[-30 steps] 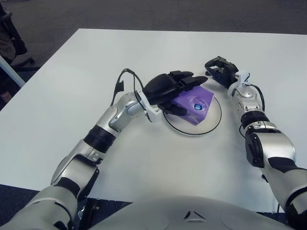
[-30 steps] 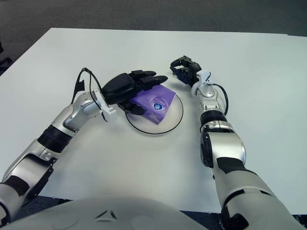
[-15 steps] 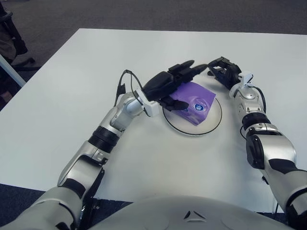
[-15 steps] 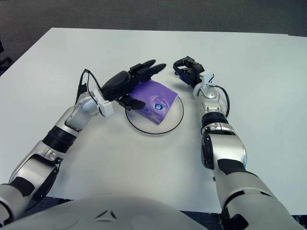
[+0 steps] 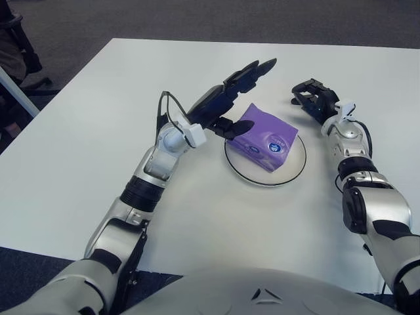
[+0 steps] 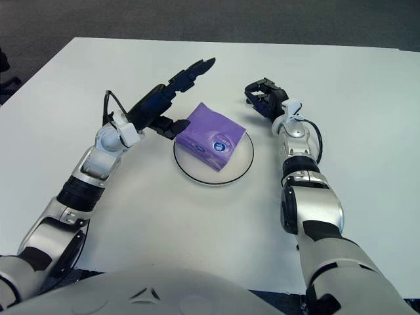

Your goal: Put the tissue paper into the plate.

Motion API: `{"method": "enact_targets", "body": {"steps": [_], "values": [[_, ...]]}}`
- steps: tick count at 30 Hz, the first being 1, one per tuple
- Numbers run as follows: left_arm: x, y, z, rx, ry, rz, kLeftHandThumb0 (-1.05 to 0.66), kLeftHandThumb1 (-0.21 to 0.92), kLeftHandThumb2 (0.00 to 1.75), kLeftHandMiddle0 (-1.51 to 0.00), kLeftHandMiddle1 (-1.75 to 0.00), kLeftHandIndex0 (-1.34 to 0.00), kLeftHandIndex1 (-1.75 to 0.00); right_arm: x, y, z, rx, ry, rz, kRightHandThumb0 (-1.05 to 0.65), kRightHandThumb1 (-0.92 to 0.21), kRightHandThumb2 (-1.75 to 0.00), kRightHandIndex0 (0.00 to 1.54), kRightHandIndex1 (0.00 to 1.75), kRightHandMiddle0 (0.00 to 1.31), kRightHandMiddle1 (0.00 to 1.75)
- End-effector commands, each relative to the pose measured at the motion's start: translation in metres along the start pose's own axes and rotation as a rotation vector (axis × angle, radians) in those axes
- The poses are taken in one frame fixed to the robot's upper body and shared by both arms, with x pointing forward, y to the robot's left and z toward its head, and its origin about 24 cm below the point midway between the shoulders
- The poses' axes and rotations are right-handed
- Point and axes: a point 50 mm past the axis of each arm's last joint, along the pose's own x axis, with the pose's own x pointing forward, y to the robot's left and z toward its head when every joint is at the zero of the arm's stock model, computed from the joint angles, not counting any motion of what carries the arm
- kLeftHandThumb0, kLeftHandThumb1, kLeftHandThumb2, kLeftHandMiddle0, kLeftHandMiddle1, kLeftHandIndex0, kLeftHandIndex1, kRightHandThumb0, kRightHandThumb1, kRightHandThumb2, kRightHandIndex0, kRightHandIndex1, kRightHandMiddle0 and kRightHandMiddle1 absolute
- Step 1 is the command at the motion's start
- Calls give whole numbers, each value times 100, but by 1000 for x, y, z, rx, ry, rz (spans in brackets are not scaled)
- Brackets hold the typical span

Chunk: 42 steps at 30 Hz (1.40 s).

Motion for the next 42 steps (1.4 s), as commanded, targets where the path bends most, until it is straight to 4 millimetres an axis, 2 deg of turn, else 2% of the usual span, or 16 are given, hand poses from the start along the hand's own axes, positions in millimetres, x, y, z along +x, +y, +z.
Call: {"method": "enact_targets", "body": {"steps": [1,4,7,10,14,19,22,24,27,29,30,31,33,38,42], "values": [[-3,2,1,-102,12,29,-105,92,71,-11,-1,-15,-4,-25,-11,-47,-5,206,-29,-1,-88,-27,61,135,43,130],[-7,5,-7,-143,32,90,-105,92,68,-13,-2,-19,-5,-27,-13,-48,0,205,-38,-1,-88,-27,61,135,43,129],[-16,10,-28,-87,31,187,-105,92,68,-17,-3,-20,-6,-29,-15,-49,5,206,-48,-1,-88,-27,61,135,44,129],[-21,11,-41,-64,22,230,-105,92,75,-26,-3,-19,-4,-31,-17,-50,10,207,-58,-1,-88,-27,61,136,44,129],[-29,14,-51,-70,27,265,-105,92,84,-32,-3,-17,-2,-34,-21,-52,14,206,-71,-1,-88,-27,61,136,44,129],[-36,16,-62,-180,130,356,-104,92,98,-39,-4,-18,-2,-39,-25,-54,19,199,-99,-1,-88,-27,61,136,44,129],[-40,15,-69,-236,195,414,-103,92,101,-52,-4,-30,-6,-40,-27,-54,19,196,-122,-1,-88,-27,61,136,44,129],[-44,14,-74,-272,229,461,-98,92,99,-72,-5,-46,-8,-41,-28,-54,17,193,-143,-1,-88,-28,61,136,43,129],[-51,16,-89,-366,296,531,-93,92,94,-92,-10,-64,-14,-43,-30,-54,18,161,-231,-1,-88,-28,61,136,43,129],[-54,15,-95,-415,326,558,-88,92,93,-99,-25,-68,-28,-45,-30,-54,36,130,-291,-1,-86,-31,60,137,43,130],[-55,15,-98,-430,334,566,-85,92,93,-99,-40,-67,-44,-46,-30,-54,46,118,-313,-1,-84,-36,61,138,43,132],[-56,14,-99,-446,339,571,-84,92,93,-98,-47,-65,-51,-46,-30,-53,63,101,-334,-1,-83,-37,61,138,43,132],[-58,12,-102,-471,344,578,-80,92,94,-92,-74,-61,-76,-48,-30,-53,88,75,-363,-1,-78,-47,60,139,42,136],[-62,7,-106,-500,356,589,-73,92,92,-80,-122,-58,-108,-52,-31,-52,121,29,-396,-1,-68,-64,61,140,39,145],[-67,5,-108,-489,381,618,-67,92,88,-76,-149,-61,-128,-55,-31,-50,152,-20,-426,-1,-60,-79,62,141,38,155]]}}
